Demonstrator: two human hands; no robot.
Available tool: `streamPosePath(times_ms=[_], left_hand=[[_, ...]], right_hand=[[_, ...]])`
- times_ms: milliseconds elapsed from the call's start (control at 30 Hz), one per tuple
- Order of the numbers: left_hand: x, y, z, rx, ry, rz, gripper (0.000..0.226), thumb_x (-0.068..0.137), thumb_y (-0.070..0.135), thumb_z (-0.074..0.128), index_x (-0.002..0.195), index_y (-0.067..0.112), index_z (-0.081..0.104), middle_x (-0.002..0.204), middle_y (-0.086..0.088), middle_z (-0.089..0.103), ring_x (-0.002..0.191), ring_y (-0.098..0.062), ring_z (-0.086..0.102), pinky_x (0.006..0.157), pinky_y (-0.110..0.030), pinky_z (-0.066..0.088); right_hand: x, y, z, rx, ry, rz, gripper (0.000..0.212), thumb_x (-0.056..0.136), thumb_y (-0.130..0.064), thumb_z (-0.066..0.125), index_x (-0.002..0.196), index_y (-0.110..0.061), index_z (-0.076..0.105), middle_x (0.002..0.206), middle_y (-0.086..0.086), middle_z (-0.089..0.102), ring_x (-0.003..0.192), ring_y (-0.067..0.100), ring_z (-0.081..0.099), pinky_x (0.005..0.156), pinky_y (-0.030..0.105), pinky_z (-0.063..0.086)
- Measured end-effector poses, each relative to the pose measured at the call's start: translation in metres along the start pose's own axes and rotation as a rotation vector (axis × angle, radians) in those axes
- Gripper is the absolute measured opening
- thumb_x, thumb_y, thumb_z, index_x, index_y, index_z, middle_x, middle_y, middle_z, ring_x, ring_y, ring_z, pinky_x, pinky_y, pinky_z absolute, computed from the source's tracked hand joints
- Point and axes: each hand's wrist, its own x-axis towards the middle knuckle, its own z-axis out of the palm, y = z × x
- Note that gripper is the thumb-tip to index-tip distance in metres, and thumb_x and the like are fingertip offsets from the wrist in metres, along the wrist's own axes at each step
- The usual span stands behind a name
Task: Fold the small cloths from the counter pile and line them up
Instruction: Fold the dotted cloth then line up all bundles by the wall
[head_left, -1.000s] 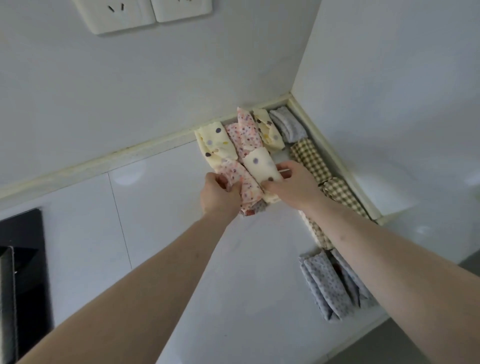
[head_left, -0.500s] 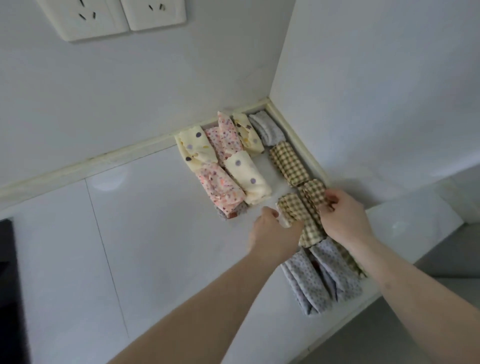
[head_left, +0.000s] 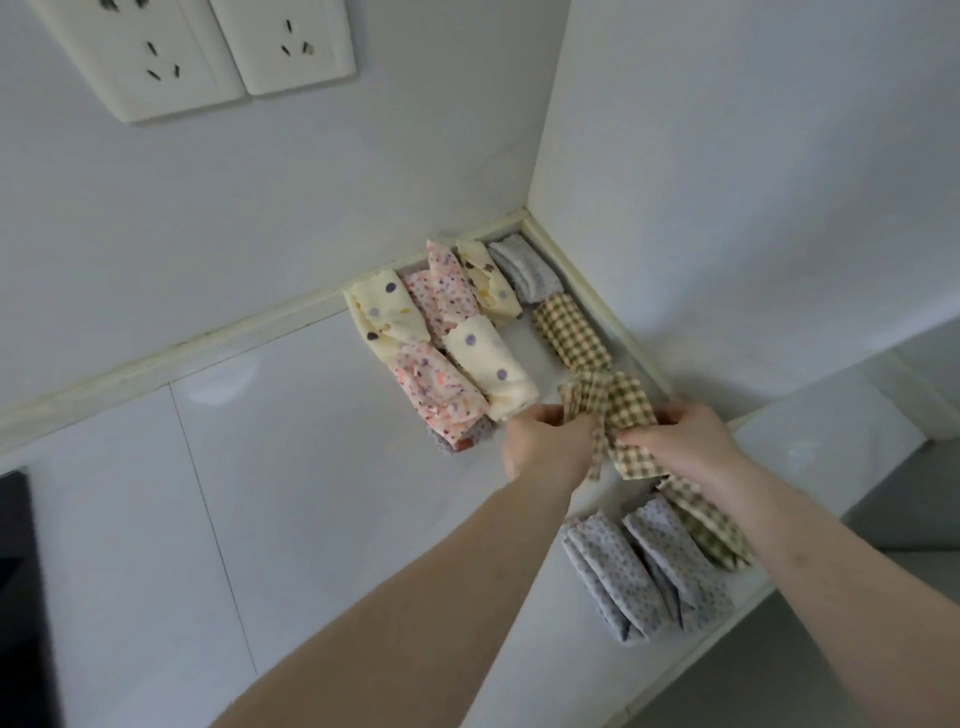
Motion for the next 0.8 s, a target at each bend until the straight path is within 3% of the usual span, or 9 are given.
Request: streamPosePath(times_ms=[100,200,267,367,467,567,633,733,800], left_hand=[[-0.014,0.025,-0.041,-0.045,0.073,0.178,0.013,0.08,0.035,0.081,0.085,0.025,0.076,0.078,0.011,0.076,0.076,-0.01,0.073,0.067,-0.028,0.059],[-0.01,0.06,-0.101,-0.088,0.16,0.286,0.021,0.083,0.037,0.082,0.076,0.021,0.072,0.065,0.014,0.069,0.058,0.0,0.064,0.054,-0.02,0.05],[0.003,0.081,-0.136,-0.075,0.204,0.308,0.028,0.085,0.039,0.082,0.075,0.017,0.068,0.062,0.009,0.061,0.049,-0.003,0.055,0.05,-0.019,0.046],[0.035,0.103,-0.171,-0.094,0.255,0.266,0.03,0.088,0.038,0.081,0.074,0.018,0.063,0.07,0.003,0.066,0.061,-0.012,0.059,0.058,-0.026,0.049],[0.07,0.115,-0.183,-0.155,0.272,0.213,0.028,0.089,0.035,0.081,0.082,0.014,0.064,0.09,-0.004,0.074,0.078,-0.019,0.069,0.057,-0.028,0.052],[0.099,0.115,-0.184,-0.132,0.281,0.182,0.027,0.088,0.032,0.082,0.083,0.016,0.06,0.091,-0.006,0.072,0.073,-0.02,0.068,0.055,-0.031,0.056],[0.113,0.108,-0.182,-0.046,0.285,0.159,0.028,0.086,0.034,0.084,0.086,0.014,0.064,0.091,-0.01,0.075,0.064,-0.019,0.068,0.062,-0.035,0.063],[0.124,0.1,-0.187,0.048,0.337,0.16,0.039,0.082,0.041,0.086,0.101,0.012,0.068,0.089,-0.008,0.075,0.059,-0.018,0.069,0.074,-0.042,0.066],[0.122,0.099,-0.19,0.07,0.387,0.191,0.049,0.08,0.048,0.084,0.109,0.014,0.065,0.087,-0.004,0.072,0.063,-0.016,0.068,0.079,-0.042,0.065]], right_hand=[[-0.003,-0.025,-0.01,0.205,-0.016,-0.049,0.025,0.078,-0.023,0.085,0.101,-0.019,0.075,0.091,-0.003,0.078,0.086,0.015,0.073,0.073,0.029,0.055],[0.006,-0.067,-0.009,0.311,-0.077,-0.142,0.033,0.076,-0.021,0.088,0.106,-0.018,0.075,0.096,-0.002,0.08,0.09,0.015,0.076,0.084,0.033,0.059],[0.012,-0.101,0.001,0.328,-0.152,-0.207,0.041,0.073,-0.025,0.09,0.111,-0.02,0.074,0.101,-0.003,0.08,0.092,0.013,0.076,0.087,0.034,0.059],[0.021,-0.155,0.03,0.295,-0.19,-0.304,0.047,0.076,-0.03,0.089,0.118,-0.027,0.07,0.1,-0.007,0.077,0.082,0.0,0.073,0.076,0.02,0.058],[0.04,-0.193,0.066,0.3,-0.181,-0.347,0.06,0.08,-0.029,0.086,0.135,-0.017,0.064,0.117,0.001,0.074,0.099,0.013,0.073,0.09,0.033,0.06],[0.056,-0.212,0.097,0.244,-0.195,-0.35,0.051,0.085,-0.029,0.082,0.131,-0.012,0.067,0.121,0.003,0.073,0.103,0.018,0.071,0.096,0.039,0.058],[0.066,-0.211,0.113,0.064,-0.159,-0.385,0.041,0.088,-0.033,0.077,0.122,-0.011,0.07,0.111,0.0,0.071,0.101,0.019,0.069,0.092,0.036,0.058],[0.07,-0.206,0.125,-0.277,-0.016,-0.483,0.036,0.091,-0.043,0.069,0.112,-0.014,0.069,0.103,0.002,0.072,0.086,0.02,0.072,0.058,0.024,0.048],[0.068,-0.204,0.123,-0.281,0.054,-0.498,0.047,0.092,-0.046,0.069,0.128,-0.015,0.064,0.117,0.003,0.071,0.098,0.023,0.072,0.065,0.025,0.049]])
